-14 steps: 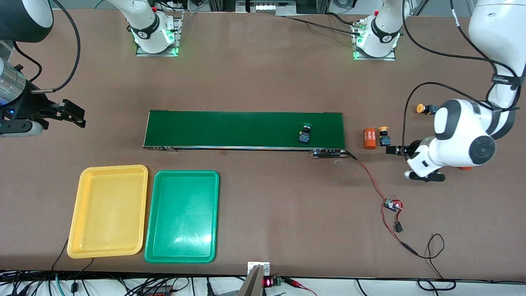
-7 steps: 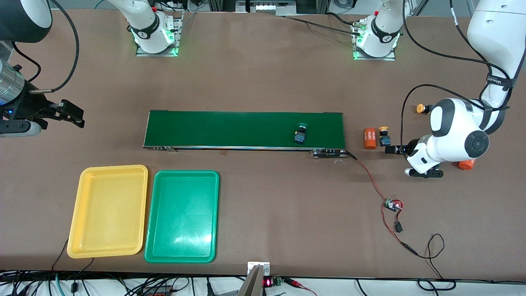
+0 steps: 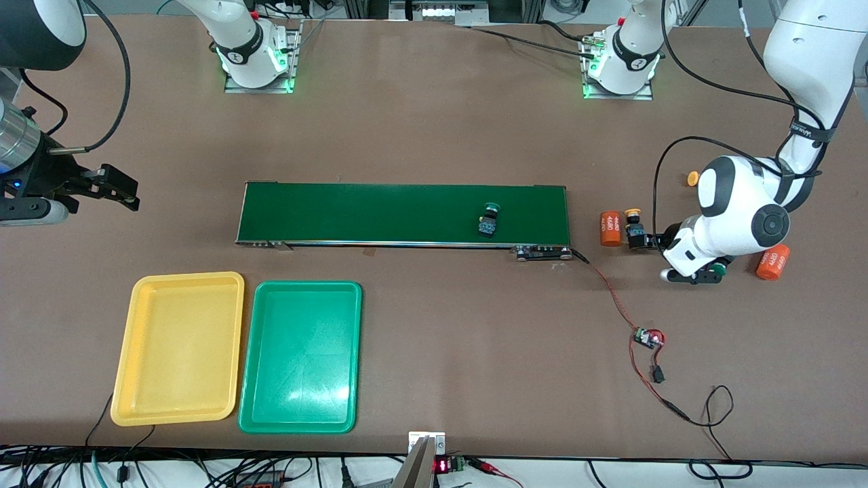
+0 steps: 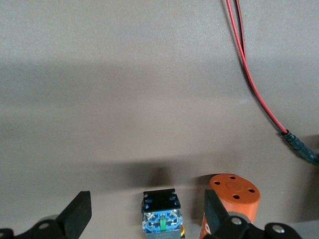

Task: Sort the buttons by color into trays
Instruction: 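Move the left gripper back and grasp another green-capped button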

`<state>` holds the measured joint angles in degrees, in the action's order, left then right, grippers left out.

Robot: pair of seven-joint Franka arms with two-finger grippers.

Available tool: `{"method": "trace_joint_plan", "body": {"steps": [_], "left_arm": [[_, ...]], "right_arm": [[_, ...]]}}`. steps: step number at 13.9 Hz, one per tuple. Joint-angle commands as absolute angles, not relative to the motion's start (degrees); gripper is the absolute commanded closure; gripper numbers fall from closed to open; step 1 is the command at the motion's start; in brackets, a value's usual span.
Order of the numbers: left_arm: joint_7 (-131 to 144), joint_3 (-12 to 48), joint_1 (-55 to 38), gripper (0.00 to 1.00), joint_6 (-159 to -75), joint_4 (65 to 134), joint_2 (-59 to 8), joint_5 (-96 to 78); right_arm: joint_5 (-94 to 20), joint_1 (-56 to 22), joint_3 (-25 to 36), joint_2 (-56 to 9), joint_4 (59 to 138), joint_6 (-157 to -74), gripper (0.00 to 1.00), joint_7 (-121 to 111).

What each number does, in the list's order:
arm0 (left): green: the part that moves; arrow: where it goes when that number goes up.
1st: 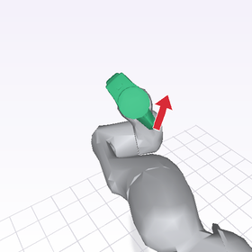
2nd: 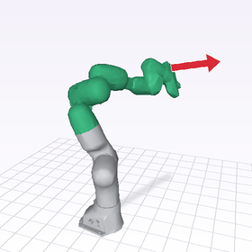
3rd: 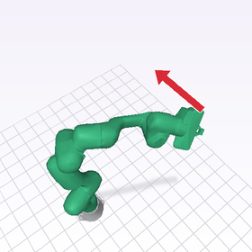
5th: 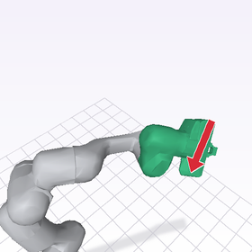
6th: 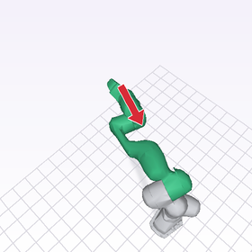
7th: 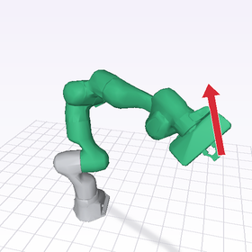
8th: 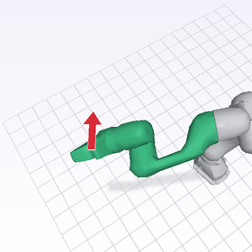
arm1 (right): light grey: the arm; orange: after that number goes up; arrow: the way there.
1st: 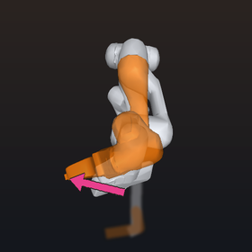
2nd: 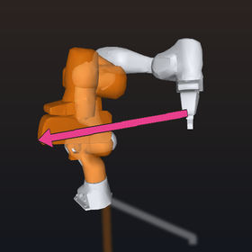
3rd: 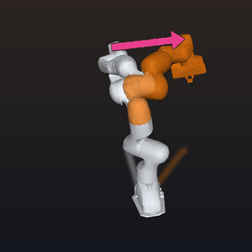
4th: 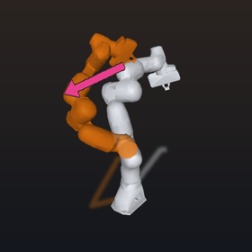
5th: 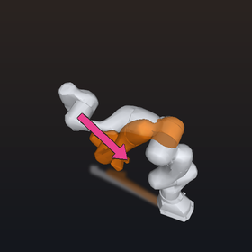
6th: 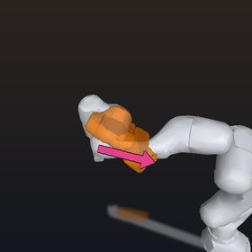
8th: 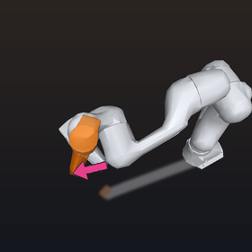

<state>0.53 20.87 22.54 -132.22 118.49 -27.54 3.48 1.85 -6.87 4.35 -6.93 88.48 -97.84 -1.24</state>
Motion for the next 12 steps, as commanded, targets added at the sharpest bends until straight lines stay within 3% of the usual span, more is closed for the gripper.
{"method": "trace_joint_plan", "body": {"steps": [1, 12], "left_arm": [[0.2, 21.4, 23.5, 0.0, -136.7, 124.5, -23.8, 4.8], [0.1, 21.4, 23.4, 0.0, -140.1, 128.8, -22.9, 4.9]], "right_arm": [[1.4, -6.6, 4.4, -6.5, 88.9, -97.6, 0.0, -1.9], [1.4, -6.5, 4.6, -6.5, 88.9, -97.6, 0.0, -1.9]]}}
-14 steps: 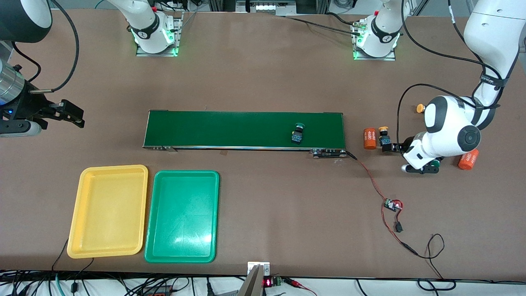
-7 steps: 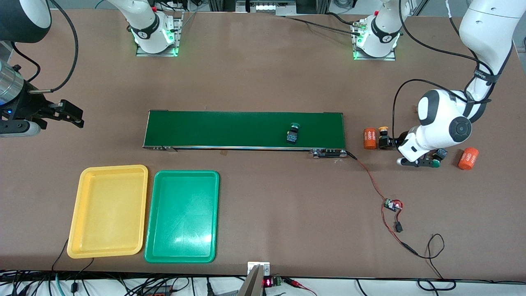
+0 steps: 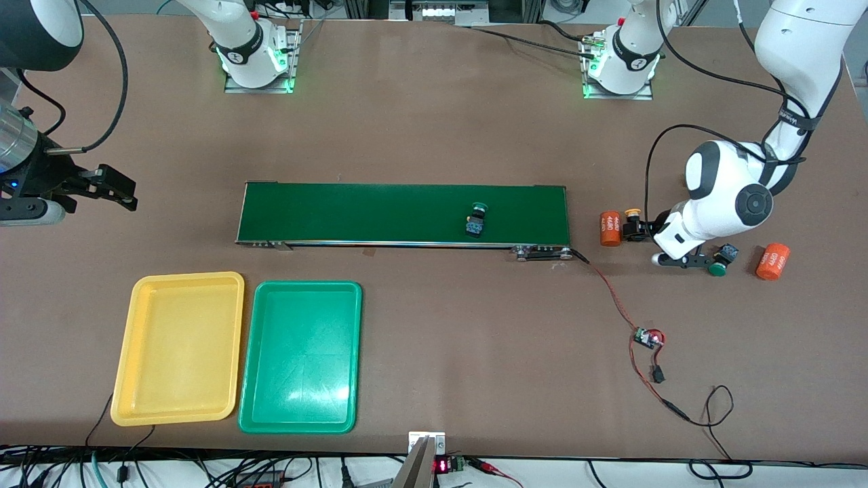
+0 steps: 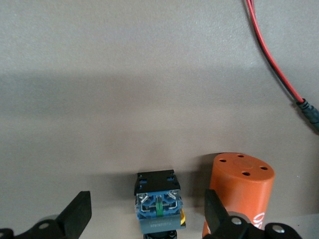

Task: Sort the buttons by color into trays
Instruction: 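Lift the held button with the left gripper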

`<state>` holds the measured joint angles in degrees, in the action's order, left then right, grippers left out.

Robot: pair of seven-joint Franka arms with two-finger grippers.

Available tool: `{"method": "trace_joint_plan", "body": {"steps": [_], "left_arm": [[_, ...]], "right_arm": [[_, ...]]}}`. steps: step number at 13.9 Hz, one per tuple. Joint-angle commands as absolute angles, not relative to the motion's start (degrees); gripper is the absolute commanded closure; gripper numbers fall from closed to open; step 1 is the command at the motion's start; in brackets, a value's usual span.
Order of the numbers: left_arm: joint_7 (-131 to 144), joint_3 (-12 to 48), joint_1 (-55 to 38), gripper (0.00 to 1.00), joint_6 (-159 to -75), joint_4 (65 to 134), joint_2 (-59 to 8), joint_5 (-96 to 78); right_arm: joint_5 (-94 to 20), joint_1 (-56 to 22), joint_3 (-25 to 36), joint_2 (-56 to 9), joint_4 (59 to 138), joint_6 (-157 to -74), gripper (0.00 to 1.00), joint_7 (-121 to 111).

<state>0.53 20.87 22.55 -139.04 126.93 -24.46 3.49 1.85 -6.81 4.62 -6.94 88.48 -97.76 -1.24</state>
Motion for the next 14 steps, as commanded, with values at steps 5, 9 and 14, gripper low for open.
{"method": "trace_joint_plan", "body": {"steps": [5, 9, 14], "left_arm": [[0.2, 21.4, 23.3, 0.0, -140.2, 129.6, -23.0, 4.9], [0.2, 21.4, 23.4, 0.0, -140.2, 130.2, -23.2, 4.9], [0.1, 21.4, 23.4, 0.32, -140.0, 130.2, -23.2, 4.9]], "right_arm": [[1.4, -6.5, 4.6, -6.5, 88.9, -97.6, 0.0, -1.9], [1.4, -6.6, 4.6, -6.5, 88.9, -97.6, 0.0, -1.9], [1.4, -6.6, 4.6, -6.5, 88.9, -97.6, 0.0, -1.9]]}}
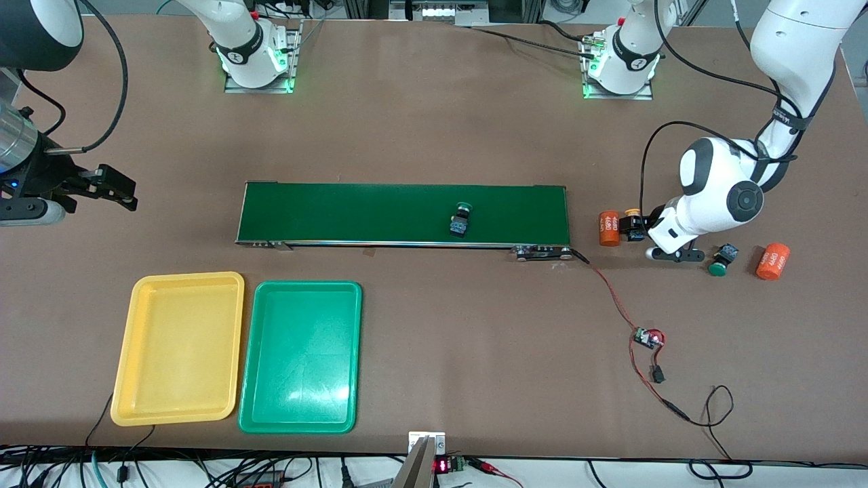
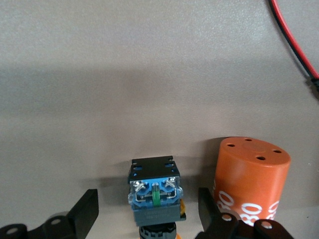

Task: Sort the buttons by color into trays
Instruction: 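Lift the held button with the left gripper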

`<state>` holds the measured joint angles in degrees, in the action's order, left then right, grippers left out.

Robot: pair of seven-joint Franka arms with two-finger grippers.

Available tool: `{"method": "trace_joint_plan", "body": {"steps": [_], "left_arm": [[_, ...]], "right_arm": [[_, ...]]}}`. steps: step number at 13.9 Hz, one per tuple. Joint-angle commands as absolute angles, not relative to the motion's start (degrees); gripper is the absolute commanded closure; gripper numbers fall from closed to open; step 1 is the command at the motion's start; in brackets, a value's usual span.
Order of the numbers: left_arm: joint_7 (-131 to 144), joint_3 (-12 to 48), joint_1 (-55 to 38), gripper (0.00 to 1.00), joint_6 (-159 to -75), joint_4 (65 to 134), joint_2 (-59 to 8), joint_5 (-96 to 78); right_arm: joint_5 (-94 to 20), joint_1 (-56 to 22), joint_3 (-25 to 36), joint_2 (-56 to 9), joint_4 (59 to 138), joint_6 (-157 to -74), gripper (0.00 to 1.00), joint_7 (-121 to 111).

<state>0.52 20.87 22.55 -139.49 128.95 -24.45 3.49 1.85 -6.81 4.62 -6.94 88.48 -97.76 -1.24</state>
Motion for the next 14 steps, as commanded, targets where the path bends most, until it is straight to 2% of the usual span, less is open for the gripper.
{"method": "trace_joint_plan", "body": {"steps": [1, 3, 6, 10, 14], "left_arm": [[0.1, 21.4, 23.3, 0.46, -140.0, 130.2, -23.2, 4.9], [0.1, 21.4, 23.3, 0.53, -140.0, 130.2, -23.4, 4.9], [-0.9, 21.5, 23.2, 0.74, -139.7, 130.1, -22.8, 4.9], [-5.3, 22.1, 23.0, 0.76, -139.2, 129.5, -20.2, 4.9], [-4.7, 28.5, 22.9, 0.79, -131.1, 126.3, -16.7, 4.8]], "right_arm": [[1.4, -6.6, 4.6, -6.5, 88.9, -97.6, 0.0, -1.9], [1.4, -6.6, 4.6, -6.5, 88.9, -97.6, 0.0, -1.9], [1.4, -6.8, 4.6, -6.5, 88.9, -97.6, 0.0, -1.9], [1.4, -6.8, 4.5, -6.5, 88.9, -97.6, 0.0, -1.9], [1.4, -6.9, 4.5, -6.5, 88.9, -97.6, 0.0, -1.9]]}}
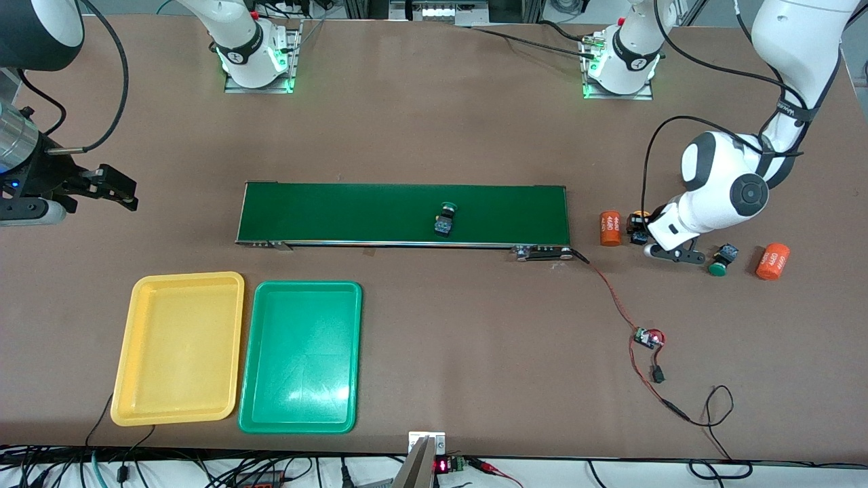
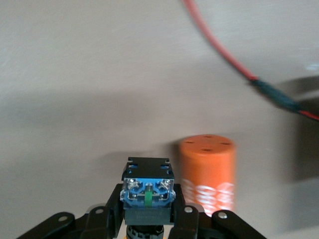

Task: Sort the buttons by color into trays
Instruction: 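Lift the held button with the left gripper, then carry the button with the left gripper onto the belt and release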

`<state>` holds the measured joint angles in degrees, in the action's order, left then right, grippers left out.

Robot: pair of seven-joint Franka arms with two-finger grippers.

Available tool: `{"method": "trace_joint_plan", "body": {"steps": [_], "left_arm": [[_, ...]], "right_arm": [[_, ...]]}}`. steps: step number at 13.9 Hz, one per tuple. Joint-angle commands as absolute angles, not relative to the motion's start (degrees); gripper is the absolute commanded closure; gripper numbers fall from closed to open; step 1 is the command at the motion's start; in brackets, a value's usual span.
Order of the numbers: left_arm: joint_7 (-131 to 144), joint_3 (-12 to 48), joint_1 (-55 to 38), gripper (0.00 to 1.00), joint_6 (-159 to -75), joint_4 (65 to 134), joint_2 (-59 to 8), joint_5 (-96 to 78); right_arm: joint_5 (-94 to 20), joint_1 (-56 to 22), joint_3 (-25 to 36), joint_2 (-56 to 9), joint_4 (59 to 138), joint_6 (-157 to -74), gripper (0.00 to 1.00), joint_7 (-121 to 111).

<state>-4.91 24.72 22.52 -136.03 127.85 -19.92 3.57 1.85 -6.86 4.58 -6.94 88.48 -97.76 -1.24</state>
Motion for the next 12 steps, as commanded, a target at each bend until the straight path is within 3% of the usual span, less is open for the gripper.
{"method": "trace_joint_plan", "body": {"steps": [1, 6, 12], "left_arm": [[-4.7, 30.3, 22.9, 0.8, -128.7, 124.4, -16.8, 4.8], [1.3, 36.5, 20.3, 0.8, -127.5, 121.6, -18.1, 4.7], [14.0, 36.9, 12.9, 0.82, -127.0, 120.2, -20.0, 4.7]], "right_arm": [[1.4, -6.9, 4.5, -6.5, 88.9, -97.6, 0.0, -1.9], [1.4, -6.9, 4.4, -6.5, 88.9, -97.6, 0.0, -1.9], [1.4, -6.9, 4.4, -6.5, 88.9, -97.6, 0.0, -1.9]]}}
